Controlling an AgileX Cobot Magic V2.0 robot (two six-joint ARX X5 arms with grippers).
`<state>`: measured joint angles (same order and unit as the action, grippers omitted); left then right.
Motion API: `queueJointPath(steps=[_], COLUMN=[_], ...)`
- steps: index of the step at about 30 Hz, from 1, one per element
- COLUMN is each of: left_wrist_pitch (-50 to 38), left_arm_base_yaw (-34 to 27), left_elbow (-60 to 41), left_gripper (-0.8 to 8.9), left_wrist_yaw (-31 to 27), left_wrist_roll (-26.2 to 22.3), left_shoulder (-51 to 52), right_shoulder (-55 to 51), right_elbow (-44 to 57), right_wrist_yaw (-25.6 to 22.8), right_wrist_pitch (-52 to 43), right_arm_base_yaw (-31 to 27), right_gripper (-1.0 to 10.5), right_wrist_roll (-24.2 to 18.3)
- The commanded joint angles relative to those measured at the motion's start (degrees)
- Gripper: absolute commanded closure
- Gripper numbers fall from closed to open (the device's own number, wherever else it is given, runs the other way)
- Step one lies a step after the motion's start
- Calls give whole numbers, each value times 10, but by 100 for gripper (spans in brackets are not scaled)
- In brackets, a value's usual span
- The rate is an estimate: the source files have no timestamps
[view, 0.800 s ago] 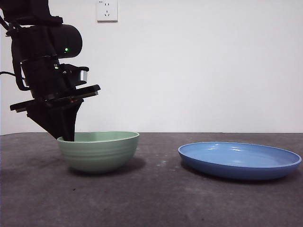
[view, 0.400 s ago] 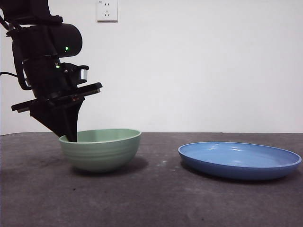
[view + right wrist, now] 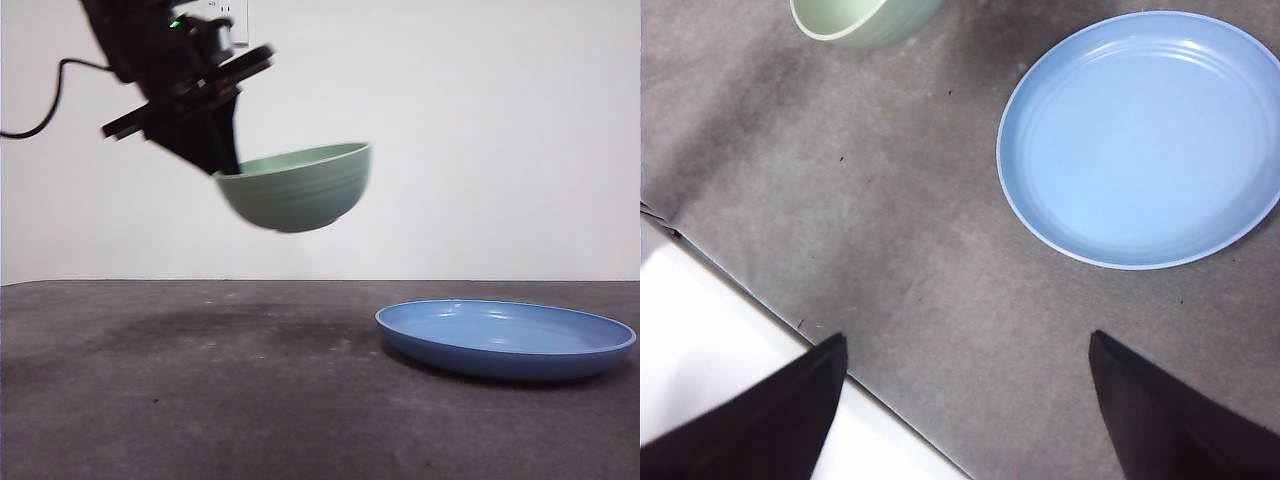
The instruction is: Place the green bowl on the blue plate
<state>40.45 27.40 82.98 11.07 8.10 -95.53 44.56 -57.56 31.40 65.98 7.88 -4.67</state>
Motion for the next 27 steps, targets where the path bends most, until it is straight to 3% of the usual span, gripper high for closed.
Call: queueJointPath(steps=[1, 11, 27], left_wrist_pitch=[-10, -42, -5], left_arm_base_yaw=[27, 93, 144], left_elbow=[26, 81, 261], left_gripper=[798, 798, 798], left_wrist_yaw=[5, 3, -8], left_wrist_roll=[6, 26, 35], left_shoulder=[-11, -81, -299], right_shoulder=[3, 3, -2], right_elbow=[-12, -12, -12], right_wrist_yaw=[1, 1, 1], right_wrist_pitch=[-4, -4, -3], right_arm_base_yaw=[2, 2, 2], right_gripper=[559, 558, 558], right_wrist_roll=[-2, 2, 10])
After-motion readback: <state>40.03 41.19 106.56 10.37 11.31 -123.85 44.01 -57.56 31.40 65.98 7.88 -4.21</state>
